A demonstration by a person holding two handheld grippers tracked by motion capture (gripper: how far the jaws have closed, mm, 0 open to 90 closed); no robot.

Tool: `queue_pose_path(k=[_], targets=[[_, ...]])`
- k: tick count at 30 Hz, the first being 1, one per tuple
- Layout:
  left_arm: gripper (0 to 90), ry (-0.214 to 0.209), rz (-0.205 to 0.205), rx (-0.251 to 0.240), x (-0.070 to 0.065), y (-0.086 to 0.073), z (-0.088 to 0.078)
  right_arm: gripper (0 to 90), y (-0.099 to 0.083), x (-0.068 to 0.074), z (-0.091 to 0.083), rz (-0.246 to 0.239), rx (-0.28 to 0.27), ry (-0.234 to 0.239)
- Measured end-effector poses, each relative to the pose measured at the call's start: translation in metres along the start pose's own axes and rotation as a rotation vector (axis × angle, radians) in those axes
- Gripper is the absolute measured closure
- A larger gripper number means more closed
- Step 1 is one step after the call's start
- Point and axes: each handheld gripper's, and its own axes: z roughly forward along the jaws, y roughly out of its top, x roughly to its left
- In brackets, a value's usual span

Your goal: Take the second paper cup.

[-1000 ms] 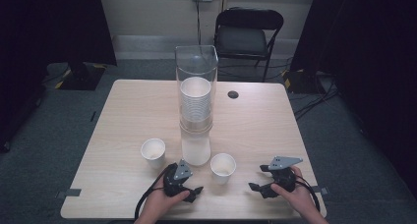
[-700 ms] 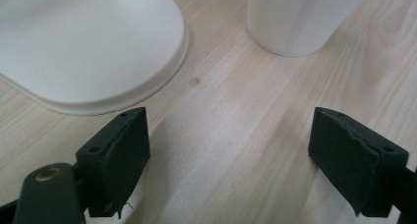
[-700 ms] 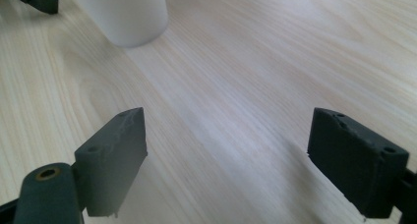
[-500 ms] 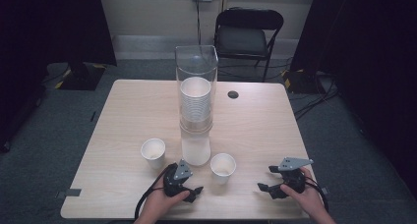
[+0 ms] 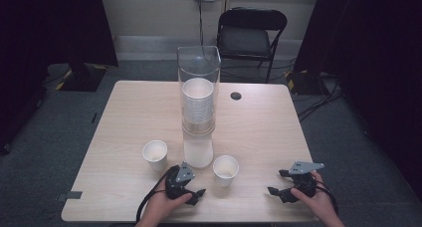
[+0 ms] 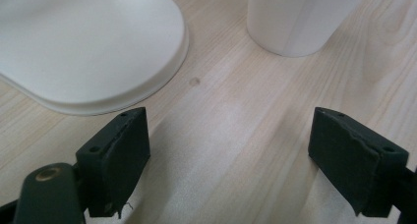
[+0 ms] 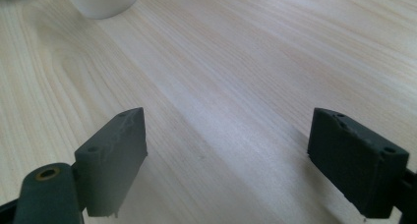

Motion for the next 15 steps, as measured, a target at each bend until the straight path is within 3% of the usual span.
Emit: queue_pose_path(k=[15], targets=[[15.4, 0.0, 0.0, 0.0, 0.0, 0.0, 0.0, 14.5, -0.01, -0.011, -0.008, 0.014, 0.002, -0.038]])
